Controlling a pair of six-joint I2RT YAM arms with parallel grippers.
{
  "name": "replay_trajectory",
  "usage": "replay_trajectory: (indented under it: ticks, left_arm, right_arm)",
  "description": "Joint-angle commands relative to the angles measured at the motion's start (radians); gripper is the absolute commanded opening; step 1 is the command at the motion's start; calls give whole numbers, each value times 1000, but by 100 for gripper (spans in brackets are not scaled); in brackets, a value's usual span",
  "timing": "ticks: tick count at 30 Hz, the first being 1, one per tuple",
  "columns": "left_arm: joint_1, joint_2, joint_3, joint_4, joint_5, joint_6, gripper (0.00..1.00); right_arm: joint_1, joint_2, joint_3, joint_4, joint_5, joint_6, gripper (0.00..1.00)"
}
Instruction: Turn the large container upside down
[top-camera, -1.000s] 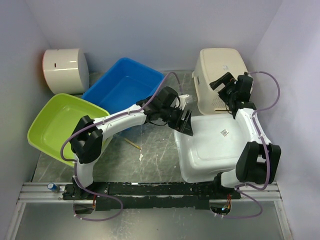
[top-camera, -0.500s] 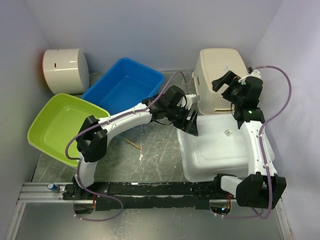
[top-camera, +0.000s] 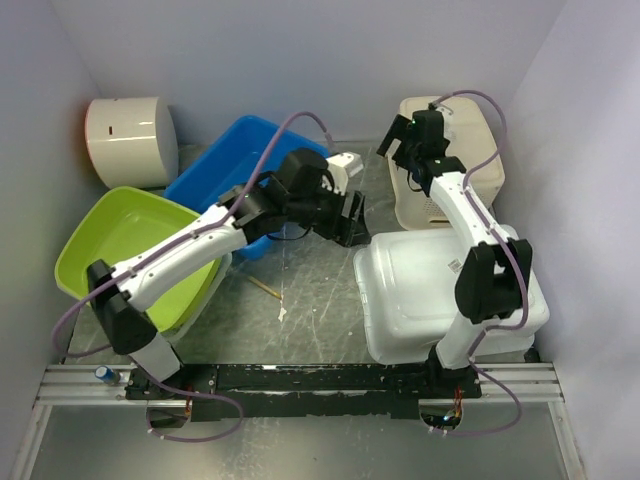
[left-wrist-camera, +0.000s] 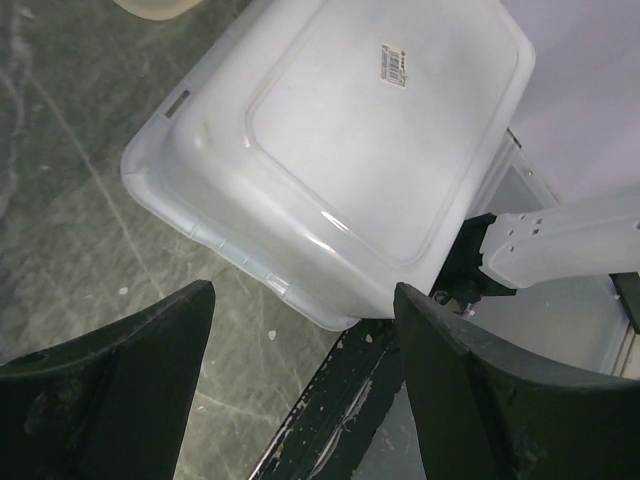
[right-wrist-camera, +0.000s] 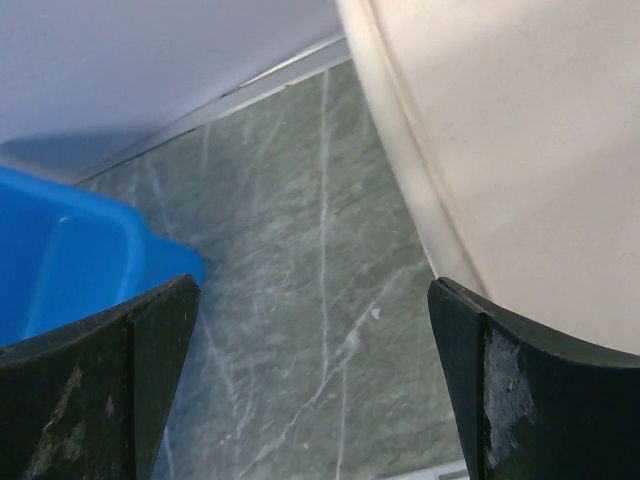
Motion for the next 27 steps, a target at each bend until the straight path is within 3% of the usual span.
replay_trajectory:
  ticks: [1, 5, 10, 12, 18, 23, 27]
  left_arm:
    - [19, -76, -82, 12, -88, -19, 84]
    - [32, -102, -119, 25, -88, -23, 84]
    - [33, -102, -139, 30, -75, -30, 84]
    - [34, -106, -148, 37, -71, -30, 84]
    - [67, -101, -105, -18, -111, 4, 84]
    - [194, -92, -91, -23, -72, 49, 86]
    - [274, 3, -1, -107, -170, 156, 88]
  right_arm:
    - [-3, 77, 53, 29, 54, 18, 100]
    - [-3, 145, 86, 31, 55, 12, 100]
    - [-7, 210, 174, -97, 306, 69, 100]
    - [-9, 207, 174, -105, 331, 85, 100]
    - [-8, 151, 153, -82, 233, 79, 100]
    - [-6, 5, 78, -6, 78, 64, 100]
    - [-6, -132, -50, 63, -83, -38, 100]
